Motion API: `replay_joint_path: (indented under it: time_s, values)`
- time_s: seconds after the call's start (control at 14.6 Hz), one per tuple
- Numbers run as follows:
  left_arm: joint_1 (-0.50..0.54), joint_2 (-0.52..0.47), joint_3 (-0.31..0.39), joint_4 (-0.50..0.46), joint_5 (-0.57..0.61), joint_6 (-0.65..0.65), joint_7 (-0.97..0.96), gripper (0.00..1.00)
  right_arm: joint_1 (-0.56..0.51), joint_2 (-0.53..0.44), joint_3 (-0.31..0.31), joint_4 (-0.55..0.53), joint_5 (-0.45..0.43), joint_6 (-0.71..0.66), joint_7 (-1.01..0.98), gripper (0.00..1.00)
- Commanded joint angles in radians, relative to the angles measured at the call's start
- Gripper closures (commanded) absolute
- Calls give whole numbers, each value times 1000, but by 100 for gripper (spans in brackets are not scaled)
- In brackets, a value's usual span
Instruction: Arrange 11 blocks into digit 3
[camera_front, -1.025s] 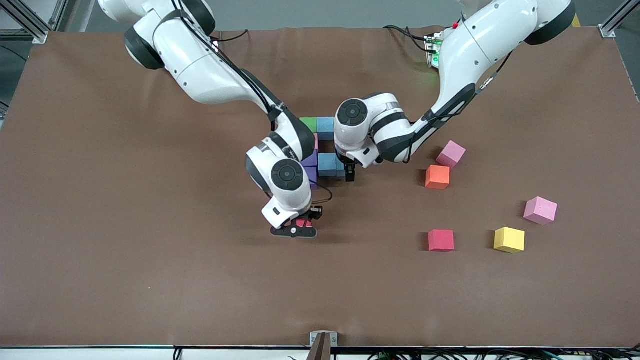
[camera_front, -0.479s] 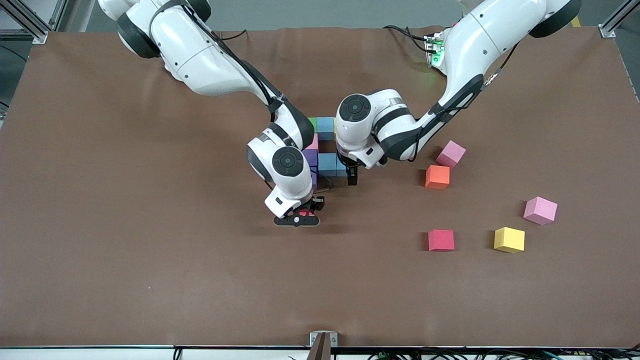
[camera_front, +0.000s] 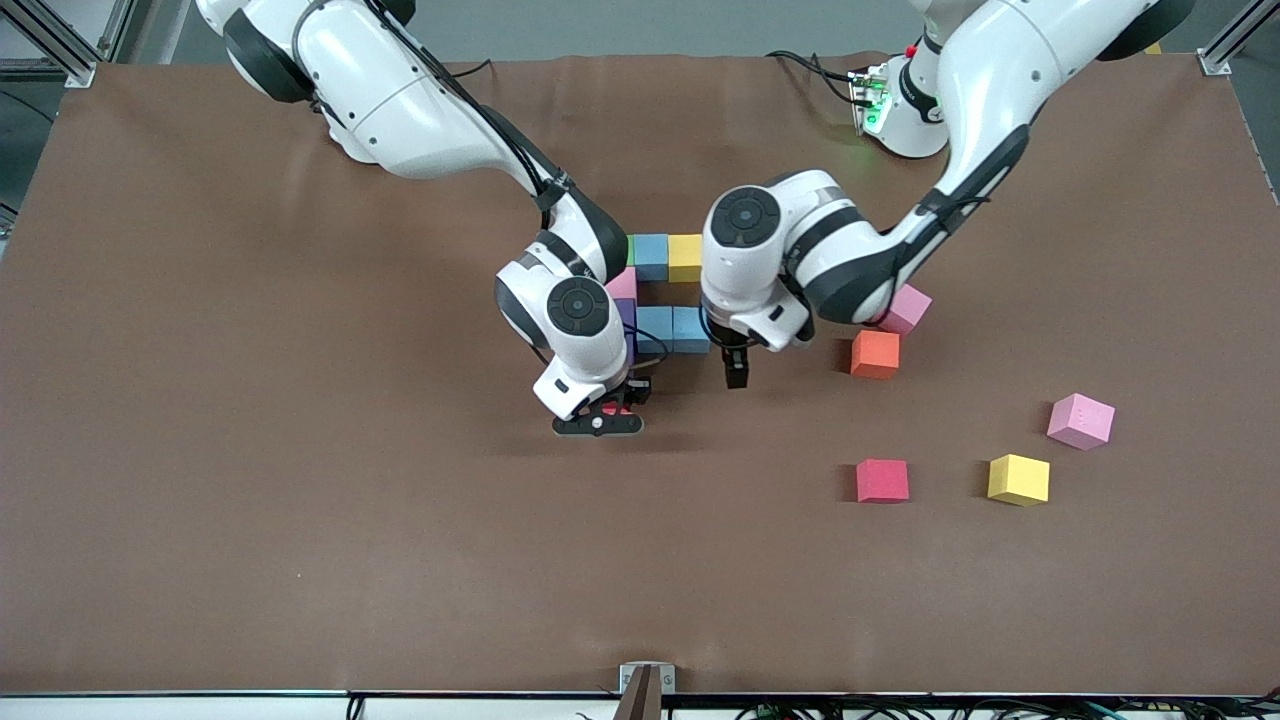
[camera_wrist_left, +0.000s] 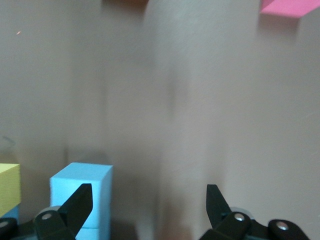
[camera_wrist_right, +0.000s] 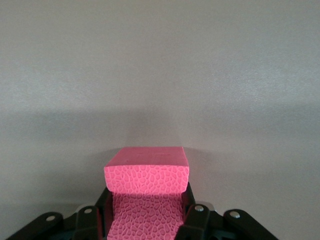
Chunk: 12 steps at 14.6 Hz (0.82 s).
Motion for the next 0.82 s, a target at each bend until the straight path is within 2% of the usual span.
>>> replay_joint_path:
  time_s: [0.0, 0.41, 0.75]
  values:
    - [28, 2, -12, 46, 7, -33, 61, 0, 0, -34, 7, -104, 20, 42, 15, 99]
    - [71, 7, -8, 126, 6, -91, 270, 0, 0, -54, 8, -125, 20, 31, 24, 99]
    - [153, 16, -8, 192, -34, -131, 625, 0, 2, -55, 8, -125, 20, 23, 44, 99]
